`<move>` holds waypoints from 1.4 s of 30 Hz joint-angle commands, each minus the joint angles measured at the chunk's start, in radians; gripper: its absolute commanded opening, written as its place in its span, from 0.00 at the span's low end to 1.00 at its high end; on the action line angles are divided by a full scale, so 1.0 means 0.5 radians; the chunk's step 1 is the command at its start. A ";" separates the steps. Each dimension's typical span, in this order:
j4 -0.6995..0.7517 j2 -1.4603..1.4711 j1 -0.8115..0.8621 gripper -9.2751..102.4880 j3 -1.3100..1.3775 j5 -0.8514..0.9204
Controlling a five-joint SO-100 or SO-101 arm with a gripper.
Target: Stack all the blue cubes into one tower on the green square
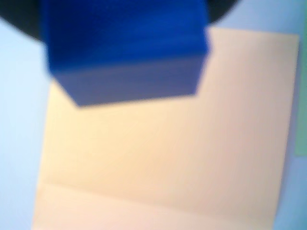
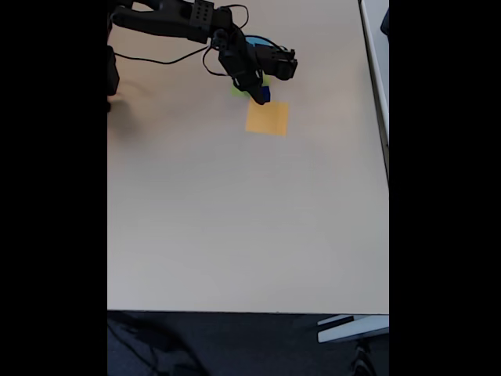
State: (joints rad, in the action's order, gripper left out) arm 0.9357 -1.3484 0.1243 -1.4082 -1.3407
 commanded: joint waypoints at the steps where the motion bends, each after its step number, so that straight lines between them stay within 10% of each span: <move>1: 0.049 -0.331 -0.061 0.08 -0.009 -0.021; 42: 0.488 -0.034 -0.571 0.08 0.509 -0.795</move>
State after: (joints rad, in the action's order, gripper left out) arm 1.1720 -1.3576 -0.1519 -1.2318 -1.7227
